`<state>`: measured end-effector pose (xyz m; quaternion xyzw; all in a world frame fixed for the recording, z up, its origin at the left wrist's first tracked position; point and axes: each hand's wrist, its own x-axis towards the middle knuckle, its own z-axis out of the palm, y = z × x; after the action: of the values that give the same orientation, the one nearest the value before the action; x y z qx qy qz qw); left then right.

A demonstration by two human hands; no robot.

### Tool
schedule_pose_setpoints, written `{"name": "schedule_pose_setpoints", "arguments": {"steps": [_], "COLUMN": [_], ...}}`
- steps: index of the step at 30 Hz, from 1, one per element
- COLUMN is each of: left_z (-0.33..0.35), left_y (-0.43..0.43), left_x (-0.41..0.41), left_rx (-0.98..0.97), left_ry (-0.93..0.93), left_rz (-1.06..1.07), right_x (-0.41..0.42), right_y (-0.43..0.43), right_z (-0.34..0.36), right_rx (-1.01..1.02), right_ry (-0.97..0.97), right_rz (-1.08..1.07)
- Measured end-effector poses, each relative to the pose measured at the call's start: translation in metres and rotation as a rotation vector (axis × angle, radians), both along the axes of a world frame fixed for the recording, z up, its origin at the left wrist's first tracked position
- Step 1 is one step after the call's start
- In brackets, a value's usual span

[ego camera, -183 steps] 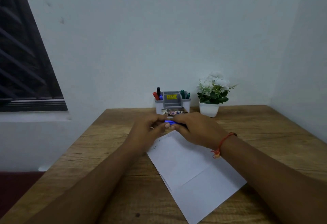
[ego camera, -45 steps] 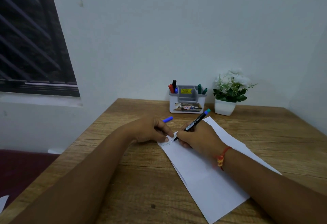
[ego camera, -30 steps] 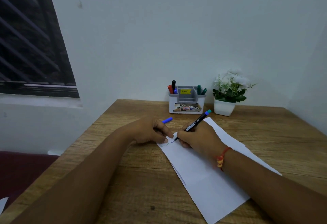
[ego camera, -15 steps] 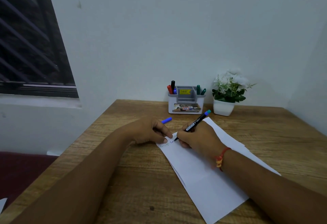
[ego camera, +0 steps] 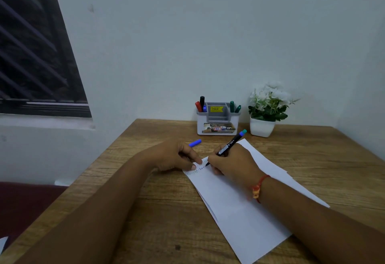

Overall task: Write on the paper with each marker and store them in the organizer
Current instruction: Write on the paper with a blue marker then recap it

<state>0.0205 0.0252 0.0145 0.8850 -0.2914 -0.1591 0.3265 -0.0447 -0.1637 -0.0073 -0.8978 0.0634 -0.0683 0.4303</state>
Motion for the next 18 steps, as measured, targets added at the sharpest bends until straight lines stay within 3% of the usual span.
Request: {"name": "schedule_pose_setpoints", "arguments": {"steps": [5, 18], "left_z": [-0.0004, -0.0020], "left_y": [0.0001, 0.0002], "left_x": [0.0007, 0.0025], "left_rx": [-0.010, -0.009], "left_ry": [0.018, 0.009], "left_rz": [-0.001, -0.005], "right_x": [0.0009, 0.0001], "right_y": [-0.0064, -0.0076], "right_z": [0.0044, 0.0015], "right_rx": [0.114, 0.048], "right_ry": [-0.040, -0.019], "right_rz": [-0.022, 0.024]}}
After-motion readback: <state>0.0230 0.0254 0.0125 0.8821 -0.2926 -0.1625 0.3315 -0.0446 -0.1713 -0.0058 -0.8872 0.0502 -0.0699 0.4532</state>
